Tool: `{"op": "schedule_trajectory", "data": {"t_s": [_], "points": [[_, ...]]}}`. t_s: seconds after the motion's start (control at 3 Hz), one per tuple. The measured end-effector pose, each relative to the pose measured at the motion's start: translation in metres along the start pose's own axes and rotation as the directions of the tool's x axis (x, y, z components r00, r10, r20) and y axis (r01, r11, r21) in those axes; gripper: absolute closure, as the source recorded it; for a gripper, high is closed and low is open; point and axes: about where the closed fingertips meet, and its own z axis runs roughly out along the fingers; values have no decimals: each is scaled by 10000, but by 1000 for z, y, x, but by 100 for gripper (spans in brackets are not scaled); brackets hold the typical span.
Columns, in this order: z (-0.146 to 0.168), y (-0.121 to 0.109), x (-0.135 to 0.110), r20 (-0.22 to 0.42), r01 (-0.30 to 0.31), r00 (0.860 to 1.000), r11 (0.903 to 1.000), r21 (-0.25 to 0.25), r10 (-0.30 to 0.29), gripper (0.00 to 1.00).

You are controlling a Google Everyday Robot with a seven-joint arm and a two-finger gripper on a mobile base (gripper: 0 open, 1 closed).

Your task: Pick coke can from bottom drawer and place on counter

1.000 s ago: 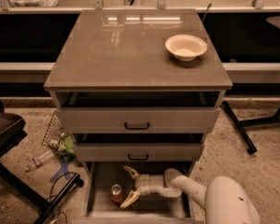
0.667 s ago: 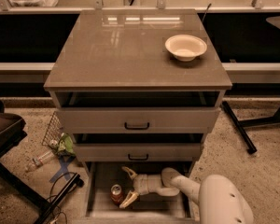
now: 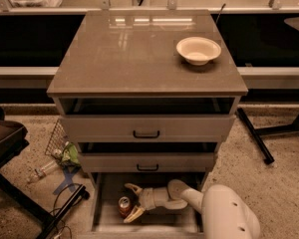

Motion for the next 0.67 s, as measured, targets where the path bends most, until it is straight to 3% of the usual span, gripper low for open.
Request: {"op": "schedule_trajectory", "data": {"t_s": [0.67], "points": [[14, 6, 4, 94, -68, 9999, 9995, -321, 71, 60]]}}
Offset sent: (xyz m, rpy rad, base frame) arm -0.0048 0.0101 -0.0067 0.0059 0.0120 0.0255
